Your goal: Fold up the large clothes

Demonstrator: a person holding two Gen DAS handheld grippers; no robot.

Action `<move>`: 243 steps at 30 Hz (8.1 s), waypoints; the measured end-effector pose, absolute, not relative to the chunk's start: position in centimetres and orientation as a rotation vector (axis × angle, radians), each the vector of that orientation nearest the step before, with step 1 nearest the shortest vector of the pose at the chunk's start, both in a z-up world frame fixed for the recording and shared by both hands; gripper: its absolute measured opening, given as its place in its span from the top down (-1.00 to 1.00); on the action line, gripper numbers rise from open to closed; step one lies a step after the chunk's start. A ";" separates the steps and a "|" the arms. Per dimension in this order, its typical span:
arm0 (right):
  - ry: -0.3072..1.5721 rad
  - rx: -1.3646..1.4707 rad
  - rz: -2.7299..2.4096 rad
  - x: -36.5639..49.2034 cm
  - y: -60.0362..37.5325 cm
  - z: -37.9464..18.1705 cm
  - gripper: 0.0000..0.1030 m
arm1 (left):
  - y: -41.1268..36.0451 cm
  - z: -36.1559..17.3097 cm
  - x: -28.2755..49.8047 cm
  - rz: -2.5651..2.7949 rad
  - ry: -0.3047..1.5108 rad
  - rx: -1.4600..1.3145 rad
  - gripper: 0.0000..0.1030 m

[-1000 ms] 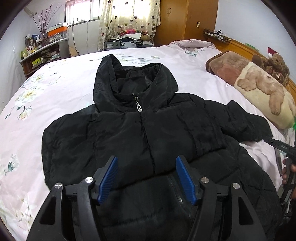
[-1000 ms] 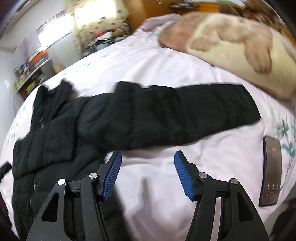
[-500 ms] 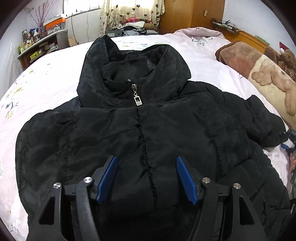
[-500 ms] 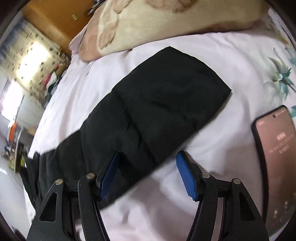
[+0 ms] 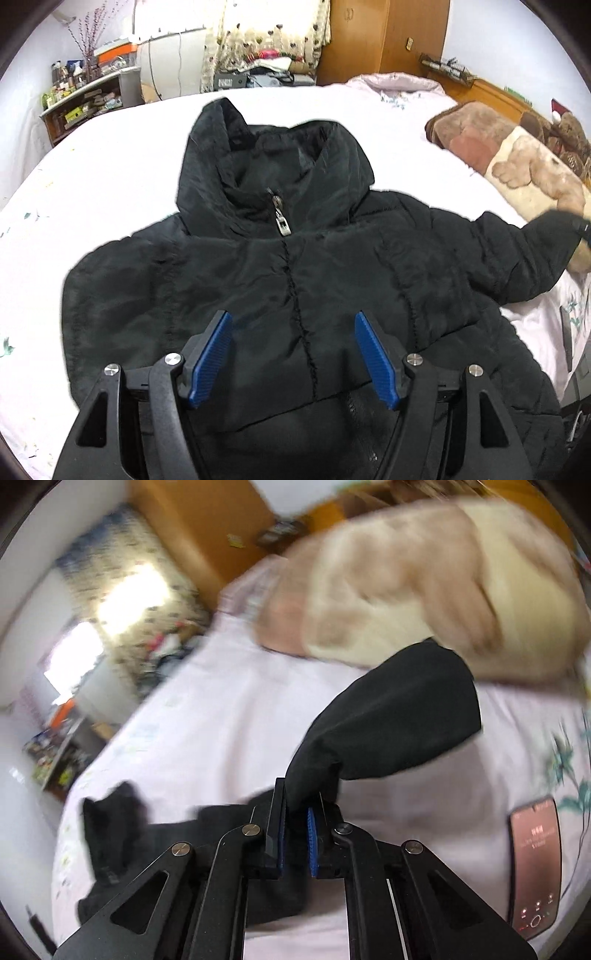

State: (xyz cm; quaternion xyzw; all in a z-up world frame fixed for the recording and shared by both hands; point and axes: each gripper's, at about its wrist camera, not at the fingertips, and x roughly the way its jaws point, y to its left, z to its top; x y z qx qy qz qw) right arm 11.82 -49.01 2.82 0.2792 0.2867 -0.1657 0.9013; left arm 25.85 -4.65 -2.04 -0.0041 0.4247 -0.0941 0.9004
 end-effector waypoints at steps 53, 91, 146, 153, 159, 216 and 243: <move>0.990 0.048 -0.079 25.1 -26.1 -12.5 0.16 | -0.6 -8.9 28.5 -0.087 0.926 -0.015 0.23; 0.861 0.099 0.042 3.9 -19.8 -1.1 0.02 | 4.7 3.8 7.4 -0.164 0.804 -0.084 -0.32; 0.764 0.260 0.230 24.7 -22.9 0.9 0.85 | 8.1 4.4 26.5 -0.267 0.691 -0.252 0.85; 0.926 0.288 0.207 18.5 -23.4 -4.8 0.84 | 9.5 -1.2 19.6 -0.220 0.877 -0.212 0.85; 0.916 0.287 0.151 16.2 -24.9 -3.9 0.67 | 11.1 -2.2 16.1 -0.201 0.929 -0.194 0.82; 0.913 0.005 0.165 5.5 -18.0 -3.8 0.28 | 9.7 -2.6 6.9 -0.232 0.879 -0.064 0.02; 1.046 0.299 -0.074 -3.3 -31.3 -8.4 -0.06 | 15.0 -10.8 -2.9 -0.165 1.127 -0.202 -0.27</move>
